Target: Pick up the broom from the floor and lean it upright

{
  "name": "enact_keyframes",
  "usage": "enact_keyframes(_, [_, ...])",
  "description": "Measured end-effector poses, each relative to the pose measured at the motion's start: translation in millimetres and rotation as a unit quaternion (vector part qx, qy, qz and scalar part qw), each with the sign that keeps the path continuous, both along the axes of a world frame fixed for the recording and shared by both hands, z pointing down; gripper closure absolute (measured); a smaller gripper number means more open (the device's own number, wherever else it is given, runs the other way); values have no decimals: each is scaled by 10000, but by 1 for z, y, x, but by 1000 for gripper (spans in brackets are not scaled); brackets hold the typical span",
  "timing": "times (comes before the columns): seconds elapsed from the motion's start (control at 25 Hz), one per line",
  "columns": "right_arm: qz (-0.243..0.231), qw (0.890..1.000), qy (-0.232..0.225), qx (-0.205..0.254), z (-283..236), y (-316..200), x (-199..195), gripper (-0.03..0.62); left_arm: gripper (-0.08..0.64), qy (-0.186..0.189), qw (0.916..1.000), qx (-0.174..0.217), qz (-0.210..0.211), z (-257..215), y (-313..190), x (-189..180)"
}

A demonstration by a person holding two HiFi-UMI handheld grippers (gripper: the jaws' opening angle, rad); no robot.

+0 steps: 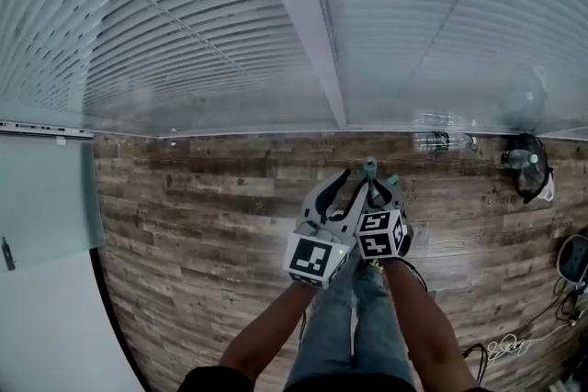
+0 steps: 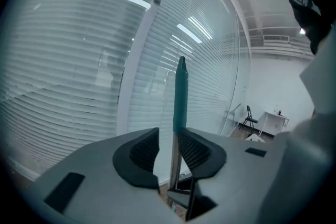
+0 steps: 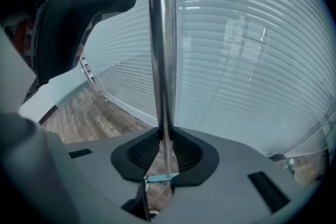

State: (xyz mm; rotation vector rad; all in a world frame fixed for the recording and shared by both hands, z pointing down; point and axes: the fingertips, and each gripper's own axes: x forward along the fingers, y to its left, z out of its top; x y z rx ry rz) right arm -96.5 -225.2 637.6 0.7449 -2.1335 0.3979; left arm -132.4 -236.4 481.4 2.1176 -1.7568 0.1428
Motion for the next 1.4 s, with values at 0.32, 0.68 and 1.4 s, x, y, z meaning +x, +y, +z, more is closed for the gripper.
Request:
enact_keyframes(0.32, [301, 9993, 206, -78, 57, -49, -32, 511, 495, -142, 9997, 12, 195, 42, -60, -41])
enact_keyframes(0.68, [561, 9977, 313, -193, 70, -73, -66, 511, 494, -156, 9992, 67, 364, 48, -84, -60])
enact_keyframes(1.4, [913, 9947, 279, -386, 75, -99, -68, 509, 494, -174, 9985, -68, 519, 54, -114, -61])
